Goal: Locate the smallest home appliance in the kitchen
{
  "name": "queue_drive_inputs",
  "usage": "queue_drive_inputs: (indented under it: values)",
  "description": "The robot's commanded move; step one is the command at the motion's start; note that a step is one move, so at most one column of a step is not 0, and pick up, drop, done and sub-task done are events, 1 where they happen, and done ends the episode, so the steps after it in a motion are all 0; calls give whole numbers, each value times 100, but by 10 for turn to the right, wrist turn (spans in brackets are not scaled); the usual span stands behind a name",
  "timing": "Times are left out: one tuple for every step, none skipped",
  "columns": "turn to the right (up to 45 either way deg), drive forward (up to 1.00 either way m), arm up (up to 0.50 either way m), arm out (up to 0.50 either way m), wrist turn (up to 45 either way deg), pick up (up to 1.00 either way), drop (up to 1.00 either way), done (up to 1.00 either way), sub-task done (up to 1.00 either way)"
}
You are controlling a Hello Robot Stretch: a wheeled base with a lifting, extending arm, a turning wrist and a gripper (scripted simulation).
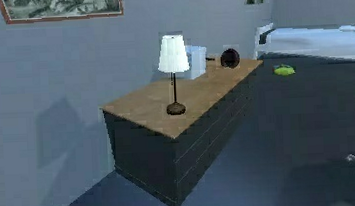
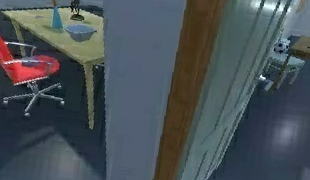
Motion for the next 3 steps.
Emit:
queue_drive_inputs:
  values:
    - [360,0,0,0,0,0,0,0,0]
    - [0,30,0,0,0,0,0,0,0]
    - [-30,0,0,0,0,0,0,0,0]
